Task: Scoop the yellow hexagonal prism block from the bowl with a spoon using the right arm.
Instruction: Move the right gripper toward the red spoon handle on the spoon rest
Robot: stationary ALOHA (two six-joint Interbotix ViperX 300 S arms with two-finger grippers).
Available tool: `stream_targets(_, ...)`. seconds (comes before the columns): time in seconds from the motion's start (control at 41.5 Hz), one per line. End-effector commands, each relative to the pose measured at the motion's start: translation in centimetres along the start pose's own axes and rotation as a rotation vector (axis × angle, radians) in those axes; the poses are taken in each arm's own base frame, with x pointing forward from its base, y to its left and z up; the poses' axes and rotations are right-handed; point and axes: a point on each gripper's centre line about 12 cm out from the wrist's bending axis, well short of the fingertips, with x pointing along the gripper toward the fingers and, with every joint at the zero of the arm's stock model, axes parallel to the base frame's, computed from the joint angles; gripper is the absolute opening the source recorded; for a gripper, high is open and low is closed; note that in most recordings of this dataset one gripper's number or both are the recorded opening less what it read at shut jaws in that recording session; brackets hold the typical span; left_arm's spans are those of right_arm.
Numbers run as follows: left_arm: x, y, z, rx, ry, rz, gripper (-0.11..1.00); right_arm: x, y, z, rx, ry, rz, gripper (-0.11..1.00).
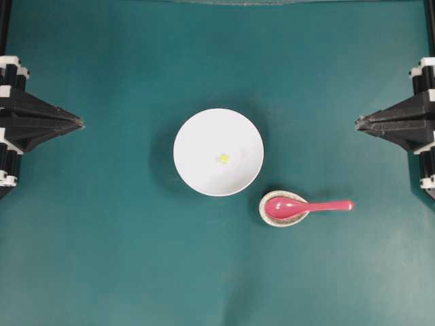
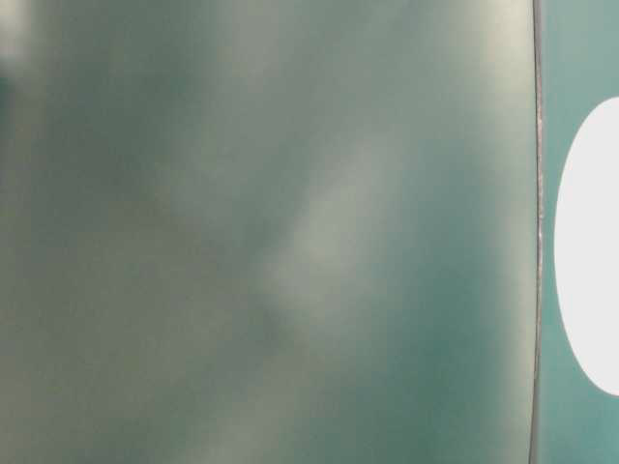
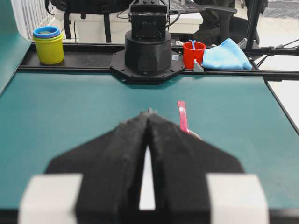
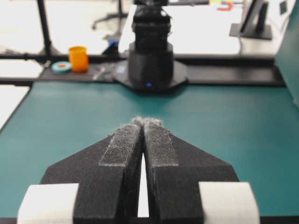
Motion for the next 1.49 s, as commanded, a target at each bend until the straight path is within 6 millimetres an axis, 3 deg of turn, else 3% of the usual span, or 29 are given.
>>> stream_targets(0.0, 0.4, 0.0, 1.2, -0.006, -0.014, -0.001, 0.0, 0.3, 0.0, 0.8, 0.005, -0.017, 0.0, 0.0)
stream_targets(0.024, 0.4, 0.0, 1.2, -0.006, 0.003, -0.001, 0.0, 0.5, 0.0, 0.7, 0.005, 0.002, 0.0, 0.0)
stream_targets(0.048, 0.4, 0.0, 1.2, -0.008, 0.005, -0.001, 0.13, 0.5, 0.0, 0.6, 0.004, 0.008, -0.002, 0.0)
stream_targets(0.072, 0.4, 0.0, 1.3, -0.006, 0.005, -0.001, 0.14, 0.6, 0.0, 0.6, 0.005, 0.011, 0.0, 0.0)
stream_targets(0.434, 0.5, 0.0, 1.0, -0.006, 0.018, 0.0, 0.13, 0.9, 0.0, 0.5, 0.001, 0.021, -0.002, 0.01)
stream_targets(0.554, 0.5, 0.0, 0.9, -0.006, 0.021, -0.001, 0.13, 0.9, 0.0, 0.4, 0.0, 0.026, -0.002, 0.13)
stream_targets(0.747, 0.5, 0.0, 0.8, -0.006, 0.029, -0.001, 0.13, 1.0, 0.0, 0.1, 0.0, 0.037, 0.0, 0.43)
stream_targets(0.892, 0.5, 0.0, 0.8, -0.005, 0.031, -0.001, 0.13, 1.2, 0.0, -0.5, 0.006, 0.06, -0.002, 0.53)
stream_targets(1.229, 0.5, 0.0, 0.6, -0.003, 0.043, -0.001, 0.13, 2.6, 0.5, -3.7, 0.023, 0.143, 0.019, 0.54)
stream_targets(1.47, 0.5, 0.0, 0.5, -0.003, 0.051, -0.001, 0.13, 2.9, 1.7, -7.1, 0.068, 0.159, 0.052, 0.54)
